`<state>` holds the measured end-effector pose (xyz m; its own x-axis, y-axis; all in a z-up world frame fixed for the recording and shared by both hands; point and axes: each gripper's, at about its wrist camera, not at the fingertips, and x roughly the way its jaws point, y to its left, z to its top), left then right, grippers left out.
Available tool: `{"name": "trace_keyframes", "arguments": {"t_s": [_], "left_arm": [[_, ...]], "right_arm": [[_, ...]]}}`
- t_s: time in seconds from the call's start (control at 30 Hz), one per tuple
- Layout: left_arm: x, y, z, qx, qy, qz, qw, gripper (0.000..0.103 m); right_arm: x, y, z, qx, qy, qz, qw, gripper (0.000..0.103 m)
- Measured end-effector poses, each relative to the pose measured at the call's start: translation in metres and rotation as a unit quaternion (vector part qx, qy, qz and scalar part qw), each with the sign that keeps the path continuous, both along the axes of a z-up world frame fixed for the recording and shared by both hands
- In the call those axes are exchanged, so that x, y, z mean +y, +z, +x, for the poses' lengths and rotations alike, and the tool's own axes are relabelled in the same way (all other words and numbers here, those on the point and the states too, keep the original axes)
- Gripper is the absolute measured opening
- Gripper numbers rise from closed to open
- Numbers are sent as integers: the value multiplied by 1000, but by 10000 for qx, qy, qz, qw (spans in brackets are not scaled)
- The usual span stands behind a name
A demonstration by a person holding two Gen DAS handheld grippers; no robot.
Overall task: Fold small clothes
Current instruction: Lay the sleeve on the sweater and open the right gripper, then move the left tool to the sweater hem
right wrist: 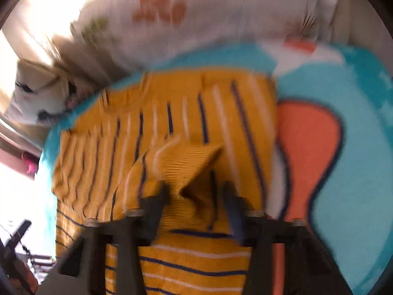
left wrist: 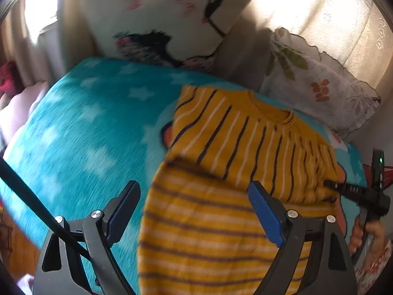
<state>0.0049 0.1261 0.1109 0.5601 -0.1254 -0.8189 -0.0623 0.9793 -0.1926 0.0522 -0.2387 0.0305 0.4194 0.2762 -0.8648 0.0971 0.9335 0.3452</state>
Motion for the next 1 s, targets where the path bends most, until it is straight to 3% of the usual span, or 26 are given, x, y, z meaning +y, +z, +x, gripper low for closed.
{"name": "trace_keyframes", "arguments": {"t_s": [0.07, 0.17, 0.3, 0.43, 0.53, 0.6, 0.67, 0.83, 0.9, 1.0], "left_arm": [[-6, 2, 16, -93, -136, 39, 9999, 89], [-16, -6, 43, -193, -353, 168, 9990, 89], [-27, -40, 82, 154, -595, 364, 9974, 89], [-25, -76, 98, 673, -734, 417, 9941, 89], [-17, -91, 98, 783, -735, 171, 9941, 90], [-14, -91, 98, 726, -782, 162, 9942, 91], [-14, -92, 99, 660, -847, 197, 9940, 93], [-16, -95, 102, 583, -865, 354, 9939, 100], [-17, -96, 105, 569, -860, 402, 9939, 103], [-16, -97, 108, 594, -891, 402, 9934, 103]], "right_arm": [[0, 23, -12, -406, -24, 179, 9990, 7], [-10, 34, -20, -543, -302, 285, 9977, 8], [-23, 11, -16, 65, -953, -710, 9929, 13], [-21, 38, -34, -331, -1502, -1101, 9819, 14], [0, 70, -45, -896, -1648, -1646, 9684, 31], [18, 81, -45, -1220, -1567, -1908, 9613, 53], [43, 78, -36, -1306, -1177, -2005, 9638, 65], [81, 38, -7, -566, -676, -1347, 9870, 64], [94, 23, -2, -417, -539, -1273, 9895, 51], [107, 10, 1, -310, -395, -1137, 9923, 48]]}}
